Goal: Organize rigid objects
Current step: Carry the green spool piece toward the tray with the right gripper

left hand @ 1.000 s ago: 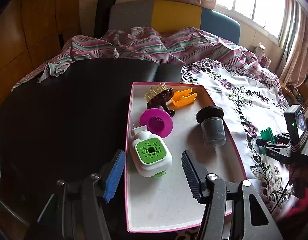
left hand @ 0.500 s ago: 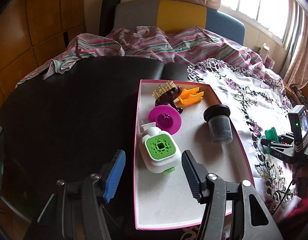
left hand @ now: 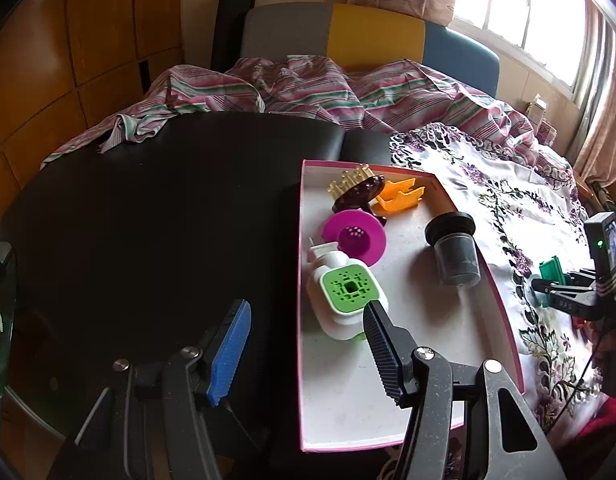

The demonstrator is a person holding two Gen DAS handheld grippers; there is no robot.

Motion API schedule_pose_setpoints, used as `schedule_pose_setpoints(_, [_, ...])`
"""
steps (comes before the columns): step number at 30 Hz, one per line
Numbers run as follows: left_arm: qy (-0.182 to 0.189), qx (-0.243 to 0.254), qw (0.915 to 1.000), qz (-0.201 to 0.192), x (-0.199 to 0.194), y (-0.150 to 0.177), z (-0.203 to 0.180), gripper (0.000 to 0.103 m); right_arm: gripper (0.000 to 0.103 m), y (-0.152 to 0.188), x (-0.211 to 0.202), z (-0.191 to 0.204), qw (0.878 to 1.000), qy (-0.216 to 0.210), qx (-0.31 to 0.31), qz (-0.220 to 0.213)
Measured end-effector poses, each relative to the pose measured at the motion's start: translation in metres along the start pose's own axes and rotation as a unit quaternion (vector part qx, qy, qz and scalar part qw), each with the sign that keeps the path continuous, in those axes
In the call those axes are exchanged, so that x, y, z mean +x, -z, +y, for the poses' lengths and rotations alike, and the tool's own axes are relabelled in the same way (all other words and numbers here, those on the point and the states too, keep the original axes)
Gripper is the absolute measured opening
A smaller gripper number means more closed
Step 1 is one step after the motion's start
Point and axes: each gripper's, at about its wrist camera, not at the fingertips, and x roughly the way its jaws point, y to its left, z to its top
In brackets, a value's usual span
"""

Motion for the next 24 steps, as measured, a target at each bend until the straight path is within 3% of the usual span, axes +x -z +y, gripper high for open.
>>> schedule_pose_setpoints(9, [-0.002, -0.014, 0.9999, 0.004, 0.002, 0.004, 0.012, 0.060, 0.029, -0.017, -0.058, 0.022, 0.995, -0.073, 0.029, -0.068])
schedule_pose_setpoints(17, [-0.003, -0.023, 0.9997, 0.004, 0.002, 0.008, 0.019, 0.059, 0.029, -0.040, -0.096, 0.097, 0.979, -0.167, -0.011, -0.117])
schedule_pose_setpoints(24, [-0.004, -0.033, 0.9994, 0.005, 0.003, 0.008, 0.027, 0.059, 0.029, -0.065, -0.089, 0.158, 0.969, -0.217, -0.030, -0.116])
